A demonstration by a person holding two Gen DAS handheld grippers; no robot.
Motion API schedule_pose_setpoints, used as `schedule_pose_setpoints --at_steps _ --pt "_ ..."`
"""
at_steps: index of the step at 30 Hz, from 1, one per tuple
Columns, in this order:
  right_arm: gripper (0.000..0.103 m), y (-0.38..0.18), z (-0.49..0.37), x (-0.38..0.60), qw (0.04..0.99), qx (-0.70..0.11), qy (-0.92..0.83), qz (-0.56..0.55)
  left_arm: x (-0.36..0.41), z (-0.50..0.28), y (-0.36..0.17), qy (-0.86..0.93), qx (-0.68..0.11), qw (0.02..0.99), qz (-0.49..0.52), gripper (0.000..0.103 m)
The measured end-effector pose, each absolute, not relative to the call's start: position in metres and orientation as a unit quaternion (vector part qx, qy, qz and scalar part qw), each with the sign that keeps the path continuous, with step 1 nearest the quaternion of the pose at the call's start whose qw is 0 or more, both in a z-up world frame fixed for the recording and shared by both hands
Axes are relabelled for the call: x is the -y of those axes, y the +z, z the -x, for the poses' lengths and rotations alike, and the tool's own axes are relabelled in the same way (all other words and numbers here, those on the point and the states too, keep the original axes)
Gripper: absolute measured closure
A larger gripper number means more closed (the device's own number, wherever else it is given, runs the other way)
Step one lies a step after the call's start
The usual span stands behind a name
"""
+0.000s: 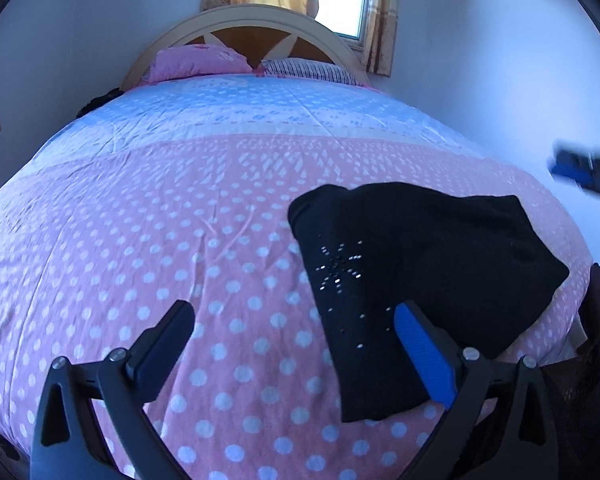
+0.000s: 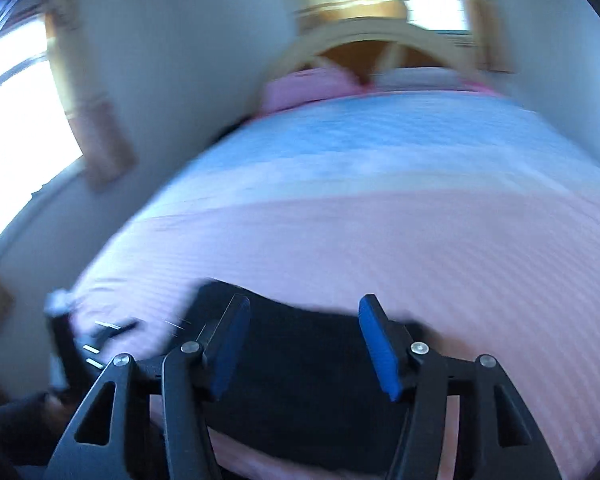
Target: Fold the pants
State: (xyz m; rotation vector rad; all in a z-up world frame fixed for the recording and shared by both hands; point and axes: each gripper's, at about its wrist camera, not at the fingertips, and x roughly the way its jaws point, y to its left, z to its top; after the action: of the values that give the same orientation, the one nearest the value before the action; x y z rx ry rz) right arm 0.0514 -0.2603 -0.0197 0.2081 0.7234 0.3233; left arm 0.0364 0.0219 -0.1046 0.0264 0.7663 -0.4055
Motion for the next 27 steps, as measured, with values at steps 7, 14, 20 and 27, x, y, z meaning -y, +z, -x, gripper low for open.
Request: schedule_pose_setpoints --at_steps 7,14,20,27 --pt "0.045 -0.053 -0.169 0.124 0.856 -0.447 0.258 0.012 -0.011 -0.034 -0.125 -0.212 -0.392 0.895 -0.021 0.0" --pt "0.09 -0.121 -0.197 0.066 0.767 -0.571 0.284 0.068 -0.012 -0.033 -0.127 -0.223 -0.384 0.896 -0.026 0.0" --pt "0.094 -0.133 -0.213 0.056 0.787 -0.551 0.271 0.056 -0.015 -0.027 -0.128 -0.212 -0.373 0.903 -0.022 0.0" --pt "0.068 -0.121 -0.201 0.083 0.811 -0.515 0.276 0.007 -0.025 -0.024 -0.121 -0.192 -0.376 0.906 -0.01 0.0"
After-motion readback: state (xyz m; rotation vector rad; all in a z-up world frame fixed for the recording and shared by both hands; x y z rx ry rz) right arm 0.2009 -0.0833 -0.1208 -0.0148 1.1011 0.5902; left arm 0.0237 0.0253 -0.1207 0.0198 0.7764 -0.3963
